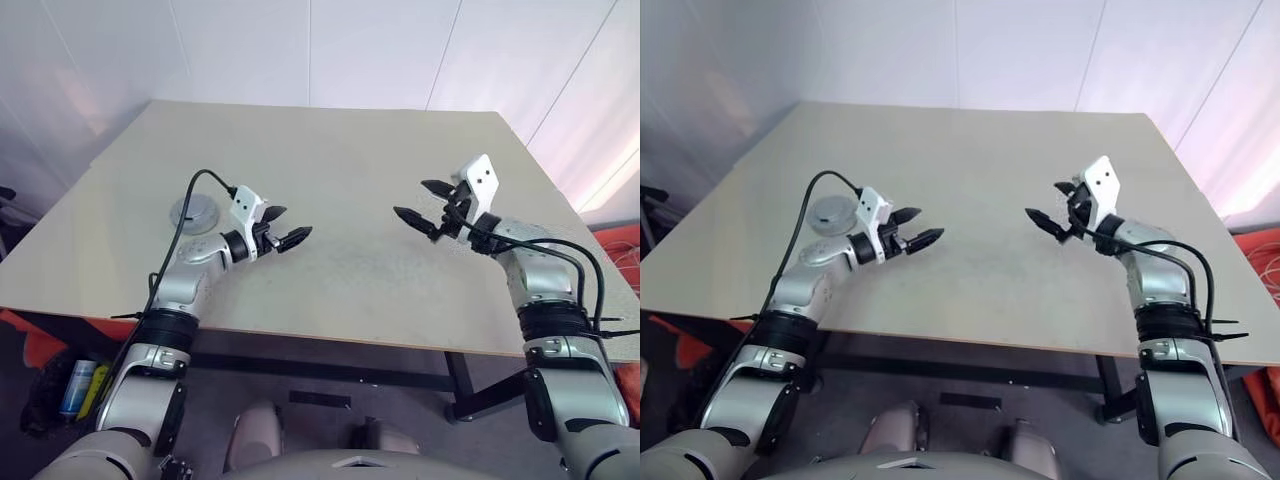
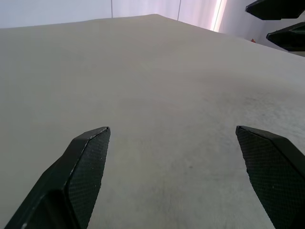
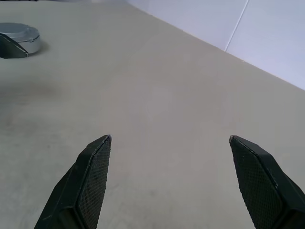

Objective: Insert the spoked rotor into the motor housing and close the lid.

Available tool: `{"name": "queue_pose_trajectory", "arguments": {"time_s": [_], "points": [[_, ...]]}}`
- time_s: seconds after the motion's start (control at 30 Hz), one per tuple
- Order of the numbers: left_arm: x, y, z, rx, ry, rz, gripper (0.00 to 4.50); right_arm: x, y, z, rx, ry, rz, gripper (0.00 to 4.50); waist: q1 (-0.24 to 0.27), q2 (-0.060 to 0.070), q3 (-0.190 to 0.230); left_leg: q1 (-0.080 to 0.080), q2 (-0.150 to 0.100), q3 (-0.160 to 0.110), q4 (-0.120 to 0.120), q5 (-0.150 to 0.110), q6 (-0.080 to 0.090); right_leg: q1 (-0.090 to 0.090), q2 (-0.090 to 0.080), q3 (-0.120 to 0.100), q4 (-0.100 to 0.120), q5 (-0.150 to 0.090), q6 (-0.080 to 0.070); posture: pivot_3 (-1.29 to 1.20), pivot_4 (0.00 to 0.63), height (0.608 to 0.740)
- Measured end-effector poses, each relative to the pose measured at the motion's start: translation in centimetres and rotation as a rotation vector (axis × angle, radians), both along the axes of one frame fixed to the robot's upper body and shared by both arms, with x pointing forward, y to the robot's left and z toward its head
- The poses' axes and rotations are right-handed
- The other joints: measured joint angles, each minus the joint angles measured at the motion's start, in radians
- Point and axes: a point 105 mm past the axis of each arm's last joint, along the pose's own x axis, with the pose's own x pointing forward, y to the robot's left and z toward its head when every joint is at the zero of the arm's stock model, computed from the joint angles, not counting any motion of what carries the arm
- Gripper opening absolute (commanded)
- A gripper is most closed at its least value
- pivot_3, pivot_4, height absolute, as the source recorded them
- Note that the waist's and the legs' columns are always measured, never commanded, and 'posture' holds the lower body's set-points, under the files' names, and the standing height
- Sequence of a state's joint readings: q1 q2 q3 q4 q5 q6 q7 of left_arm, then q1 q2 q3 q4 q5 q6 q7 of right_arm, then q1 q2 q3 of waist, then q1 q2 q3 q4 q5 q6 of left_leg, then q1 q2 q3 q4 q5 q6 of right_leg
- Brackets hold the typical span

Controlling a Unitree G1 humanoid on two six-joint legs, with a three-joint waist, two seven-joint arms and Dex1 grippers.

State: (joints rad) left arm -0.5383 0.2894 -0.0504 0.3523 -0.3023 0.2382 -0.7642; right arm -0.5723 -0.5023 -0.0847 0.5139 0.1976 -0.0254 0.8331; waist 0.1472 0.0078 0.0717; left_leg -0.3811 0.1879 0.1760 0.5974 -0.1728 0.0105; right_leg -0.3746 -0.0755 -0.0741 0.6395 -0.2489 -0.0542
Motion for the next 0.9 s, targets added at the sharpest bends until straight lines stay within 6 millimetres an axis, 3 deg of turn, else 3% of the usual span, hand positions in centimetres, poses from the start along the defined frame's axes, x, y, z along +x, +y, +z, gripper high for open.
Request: {"name": "queue_pose_trajectory", "arguments": {"time_s": [0.27,0.9], "points": [[-0.3,-0.5,-0.7,-0.008,0.011,0.004,4.49,-0.5,0.2,-1.1,0.006,0.05,0.046,4.5,0.0,0.0,0.0,0.0,0.0,0.0,0.0,0.0,0.0,0.0,0.0,0.0,0.0,0.0,0.0,0.0,0.0,0.74],[-0.3,-1.7,-1.0,-0.002,0.019,-0.023,4.49,-0.6,-0.2,-1.4,0.003,0.025,-0.005,4.5,0.0,0.0,0.0,0.0,0.0,0.0,0.0,0.0,0.001,0.0,0.0,0.0,0.0,0.0,0.0,0.0,0.0,0.74]]}}
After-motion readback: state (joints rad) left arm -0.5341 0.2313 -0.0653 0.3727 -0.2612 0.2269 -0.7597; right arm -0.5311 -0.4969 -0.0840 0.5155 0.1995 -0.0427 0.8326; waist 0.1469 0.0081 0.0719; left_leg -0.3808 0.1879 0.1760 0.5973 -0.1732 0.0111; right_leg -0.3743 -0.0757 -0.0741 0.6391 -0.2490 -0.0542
